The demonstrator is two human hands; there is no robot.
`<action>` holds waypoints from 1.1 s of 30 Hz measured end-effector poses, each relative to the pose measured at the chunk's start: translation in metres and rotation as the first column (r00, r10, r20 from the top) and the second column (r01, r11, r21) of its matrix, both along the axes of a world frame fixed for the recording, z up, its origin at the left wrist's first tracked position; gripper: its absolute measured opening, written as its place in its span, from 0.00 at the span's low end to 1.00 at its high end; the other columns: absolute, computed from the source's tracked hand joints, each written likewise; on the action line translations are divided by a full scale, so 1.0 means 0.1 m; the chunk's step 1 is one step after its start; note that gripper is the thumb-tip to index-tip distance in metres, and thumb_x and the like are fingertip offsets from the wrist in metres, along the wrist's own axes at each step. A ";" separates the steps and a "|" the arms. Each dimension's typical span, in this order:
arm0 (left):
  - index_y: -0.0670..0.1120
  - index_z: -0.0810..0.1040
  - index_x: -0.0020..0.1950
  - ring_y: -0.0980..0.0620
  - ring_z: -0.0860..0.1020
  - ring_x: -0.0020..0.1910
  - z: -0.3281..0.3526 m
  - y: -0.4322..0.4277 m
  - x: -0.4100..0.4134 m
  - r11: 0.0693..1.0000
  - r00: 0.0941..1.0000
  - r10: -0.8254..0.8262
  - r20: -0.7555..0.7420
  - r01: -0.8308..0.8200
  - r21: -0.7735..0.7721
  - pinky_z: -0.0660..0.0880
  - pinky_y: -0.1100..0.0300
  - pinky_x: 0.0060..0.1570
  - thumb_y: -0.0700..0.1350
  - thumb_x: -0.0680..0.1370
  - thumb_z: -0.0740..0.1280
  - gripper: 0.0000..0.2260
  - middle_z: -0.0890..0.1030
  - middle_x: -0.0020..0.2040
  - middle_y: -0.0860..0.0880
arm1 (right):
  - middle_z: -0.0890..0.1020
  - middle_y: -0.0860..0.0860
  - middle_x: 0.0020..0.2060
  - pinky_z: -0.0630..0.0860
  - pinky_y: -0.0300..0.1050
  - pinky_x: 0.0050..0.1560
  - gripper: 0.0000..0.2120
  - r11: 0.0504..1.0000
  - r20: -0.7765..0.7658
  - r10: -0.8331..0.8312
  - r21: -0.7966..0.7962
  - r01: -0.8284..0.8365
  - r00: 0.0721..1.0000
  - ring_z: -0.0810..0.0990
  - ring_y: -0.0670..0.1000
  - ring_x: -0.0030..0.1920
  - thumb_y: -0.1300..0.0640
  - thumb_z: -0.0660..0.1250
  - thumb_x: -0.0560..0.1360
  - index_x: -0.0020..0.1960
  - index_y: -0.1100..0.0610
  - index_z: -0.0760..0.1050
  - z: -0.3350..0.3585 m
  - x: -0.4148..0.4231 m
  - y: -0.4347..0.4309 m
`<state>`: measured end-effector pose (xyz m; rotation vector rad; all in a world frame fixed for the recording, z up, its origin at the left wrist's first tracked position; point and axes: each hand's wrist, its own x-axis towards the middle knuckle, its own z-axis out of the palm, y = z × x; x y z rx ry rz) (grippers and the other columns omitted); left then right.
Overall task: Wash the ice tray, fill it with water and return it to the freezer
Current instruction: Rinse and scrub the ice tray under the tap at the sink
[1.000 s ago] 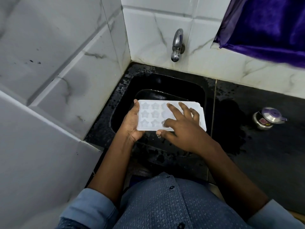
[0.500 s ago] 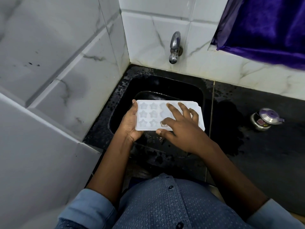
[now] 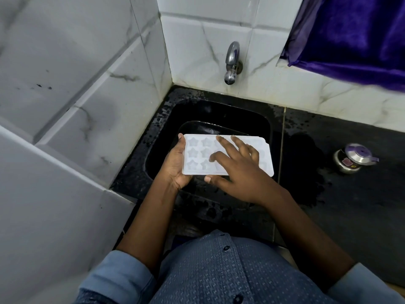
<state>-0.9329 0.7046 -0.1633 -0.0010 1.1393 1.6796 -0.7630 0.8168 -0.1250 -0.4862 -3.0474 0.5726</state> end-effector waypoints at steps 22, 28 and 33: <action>0.42 0.82 0.66 0.39 0.86 0.58 -0.01 0.09 0.00 1.000 0.998 0.012 0.061 -0.011 -0.021 0.82 0.42 0.57 0.70 0.84 0.53 0.35 0.85 0.63 0.38 | 0.46 0.50 0.85 0.40 0.66 0.79 0.27 0.999 0.092 0.012 0.047 -0.016 0.996 0.38 0.59 0.84 0.27 0.53 0.79 0.67 0.41 0.75 0.04 -0.15 -0.07; 0.41 0.81 0.69 0.39 0.85 0.60 -0.01 0.08 -0.01 1.000 0.998 0.017 0.058 -0.016 -0.017 0.82 0.42 0.58 0.70 0.83 0.54 0.36 0.84 0.65 0.37 | 0.48 0.49 0.85 0.42 0.67 0.79 0.36 0.998 0.068 0.031 0.051 -0.035 0.997 0.40 0.59 0.84 0.24 0.45 0.74 0.68 0.41 0.75 0.00 -0.14 -0.09; 0.42 0.80 0.69 0.38 0.85 0.61 -0.01 0.08 -0.01 0.999 0.998 0.030 0.048 -0.029 -0.012 0.80 0.41 0.60 0.70 0.83 0.53 0.35 0.84 0.65 0.37 | 0.49 0.50 0.85 0.40 0.65 0.79 0.37 0.999 0.054 0.006 0.049 -0.009 0.998 0.39 0.58 0.84 0.24 0.43 0.73 0.69 0.42 0.74 0.00 -0.13 -0.08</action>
